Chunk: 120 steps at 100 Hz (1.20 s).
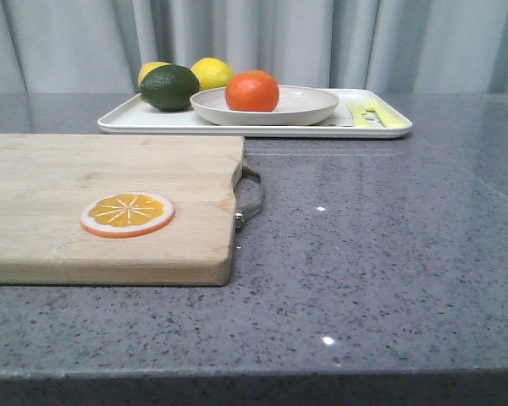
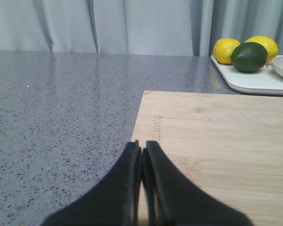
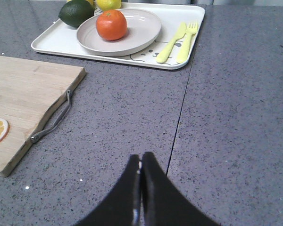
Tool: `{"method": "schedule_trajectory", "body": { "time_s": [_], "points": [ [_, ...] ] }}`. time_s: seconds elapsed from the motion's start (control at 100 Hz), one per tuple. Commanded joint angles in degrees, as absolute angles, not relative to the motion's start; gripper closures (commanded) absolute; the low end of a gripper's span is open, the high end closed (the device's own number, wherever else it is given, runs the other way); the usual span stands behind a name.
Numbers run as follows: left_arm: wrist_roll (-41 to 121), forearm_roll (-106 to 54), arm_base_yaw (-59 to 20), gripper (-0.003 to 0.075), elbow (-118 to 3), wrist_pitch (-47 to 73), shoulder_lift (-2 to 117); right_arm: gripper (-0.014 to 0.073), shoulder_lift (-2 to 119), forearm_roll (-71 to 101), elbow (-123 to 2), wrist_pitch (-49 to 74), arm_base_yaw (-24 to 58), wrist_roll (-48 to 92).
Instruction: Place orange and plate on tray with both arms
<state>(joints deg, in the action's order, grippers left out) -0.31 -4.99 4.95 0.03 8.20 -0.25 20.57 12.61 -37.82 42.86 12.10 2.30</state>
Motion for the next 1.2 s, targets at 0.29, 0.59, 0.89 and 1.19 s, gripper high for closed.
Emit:
{"method": "schedule_trajectory", "body": {
  "time_s": [0.29,0.59,0.89,1.19],
  "points": [
    [-1.01,-4.98,4.99,0.0741,0.56,4.27,-2.14,0.0661,21.05,12.75,-39.15,38.65,12.09,2.70],
    [-1.01,-4.98,4.99,0.0741,0.56,4.27,-2.14,0.0661,21.05,12.75,-39.15,38.65,12.09,2.70],
    [-1.01,-4.98,4.99,0.0741,0.56,4.27,-2.14,0.0661,21.05,12.32,-39.02,38.55,12.09,2.75],
    [-1.01,-4.98,4.99,0.0741,0.56,4.27,-2.14,0.0661,19.39,4.97,-27.97,20.22,11.77,2.71]
  ]
}}
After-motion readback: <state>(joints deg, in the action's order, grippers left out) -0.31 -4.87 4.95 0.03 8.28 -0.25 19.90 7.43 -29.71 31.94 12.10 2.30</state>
